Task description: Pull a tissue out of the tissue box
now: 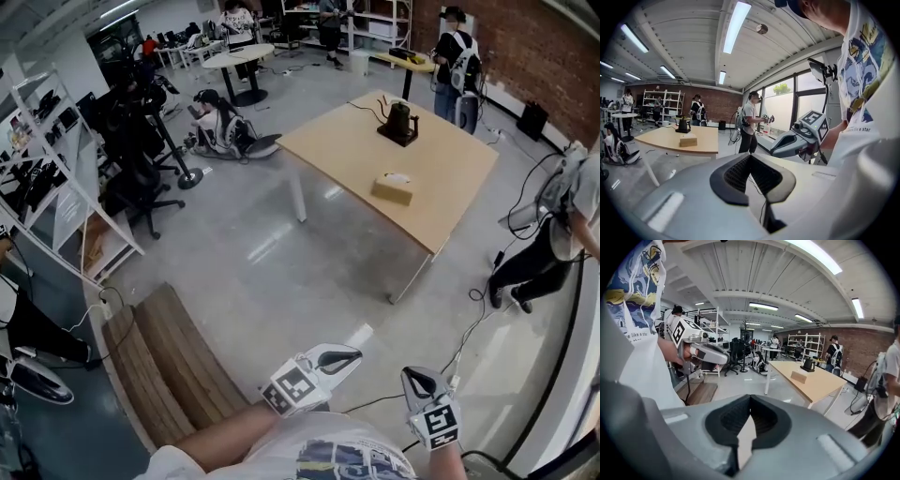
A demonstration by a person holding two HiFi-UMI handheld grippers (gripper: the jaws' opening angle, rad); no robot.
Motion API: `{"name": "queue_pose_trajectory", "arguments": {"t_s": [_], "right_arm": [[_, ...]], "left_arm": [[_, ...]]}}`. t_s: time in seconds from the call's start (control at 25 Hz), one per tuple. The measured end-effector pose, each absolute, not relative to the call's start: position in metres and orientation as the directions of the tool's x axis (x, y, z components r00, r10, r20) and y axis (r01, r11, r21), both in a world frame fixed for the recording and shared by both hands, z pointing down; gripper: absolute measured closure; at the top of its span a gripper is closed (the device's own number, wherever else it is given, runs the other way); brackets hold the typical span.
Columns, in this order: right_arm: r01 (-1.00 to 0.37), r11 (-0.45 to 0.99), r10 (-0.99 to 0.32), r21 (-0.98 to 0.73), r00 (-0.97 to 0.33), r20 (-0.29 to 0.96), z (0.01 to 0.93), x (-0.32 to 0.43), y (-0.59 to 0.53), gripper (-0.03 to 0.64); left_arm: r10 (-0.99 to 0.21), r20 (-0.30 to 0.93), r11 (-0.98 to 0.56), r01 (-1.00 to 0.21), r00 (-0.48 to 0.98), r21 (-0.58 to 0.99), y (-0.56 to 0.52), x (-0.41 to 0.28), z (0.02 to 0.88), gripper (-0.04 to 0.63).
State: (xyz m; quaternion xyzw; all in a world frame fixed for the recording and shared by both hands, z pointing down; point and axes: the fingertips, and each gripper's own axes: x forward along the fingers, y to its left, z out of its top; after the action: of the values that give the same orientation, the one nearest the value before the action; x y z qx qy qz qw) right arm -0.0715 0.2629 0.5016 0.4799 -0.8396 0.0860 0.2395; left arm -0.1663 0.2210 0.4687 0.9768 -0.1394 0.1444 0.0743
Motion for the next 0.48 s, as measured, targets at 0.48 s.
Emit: {"name": "queue_pose_trajectory", "arguments": {"t_s": [0.48], "right_arm": [[-0.847,0.521,-0.763,0.11,-0.404,0.504,0.484,-0.118,0.138,0.617]], "left_arm": [[-0.234,0.304,-0.962,-0.264,0.924,0.062,0.099,-0.215,0.46,0.592]]}}
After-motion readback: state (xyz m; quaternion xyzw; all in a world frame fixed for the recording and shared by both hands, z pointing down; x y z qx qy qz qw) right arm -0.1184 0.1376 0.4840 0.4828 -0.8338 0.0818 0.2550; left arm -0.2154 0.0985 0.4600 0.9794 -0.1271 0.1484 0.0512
